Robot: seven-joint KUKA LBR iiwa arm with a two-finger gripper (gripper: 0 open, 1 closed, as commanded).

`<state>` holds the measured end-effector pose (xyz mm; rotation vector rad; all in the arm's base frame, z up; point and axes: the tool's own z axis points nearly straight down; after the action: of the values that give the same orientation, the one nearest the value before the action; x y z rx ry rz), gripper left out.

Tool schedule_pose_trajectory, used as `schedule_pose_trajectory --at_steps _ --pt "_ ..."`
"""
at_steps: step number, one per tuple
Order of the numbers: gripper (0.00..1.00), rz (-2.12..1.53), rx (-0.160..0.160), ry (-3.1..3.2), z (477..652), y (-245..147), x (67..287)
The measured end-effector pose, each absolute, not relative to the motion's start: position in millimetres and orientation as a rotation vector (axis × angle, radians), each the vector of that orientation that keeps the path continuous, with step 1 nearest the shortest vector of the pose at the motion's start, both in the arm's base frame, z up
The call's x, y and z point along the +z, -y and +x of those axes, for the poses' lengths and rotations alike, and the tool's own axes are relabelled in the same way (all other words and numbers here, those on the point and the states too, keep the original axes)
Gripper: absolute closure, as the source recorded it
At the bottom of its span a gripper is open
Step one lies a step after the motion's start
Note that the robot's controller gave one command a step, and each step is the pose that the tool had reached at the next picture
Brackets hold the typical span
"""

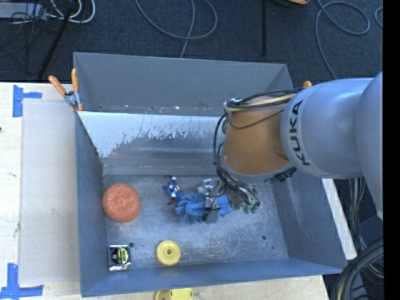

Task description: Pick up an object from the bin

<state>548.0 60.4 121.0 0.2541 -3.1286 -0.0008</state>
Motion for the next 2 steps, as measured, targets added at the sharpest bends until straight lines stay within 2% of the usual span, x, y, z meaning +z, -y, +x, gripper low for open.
schedule_pose_trajectory --at_steps 1,2 --pt "1.00 0.420 -0.001 3.113 573.9 -14.8 185.2" --pt "1.00 0.420 -0.001 3.113 573.9 -14.8 185.2"
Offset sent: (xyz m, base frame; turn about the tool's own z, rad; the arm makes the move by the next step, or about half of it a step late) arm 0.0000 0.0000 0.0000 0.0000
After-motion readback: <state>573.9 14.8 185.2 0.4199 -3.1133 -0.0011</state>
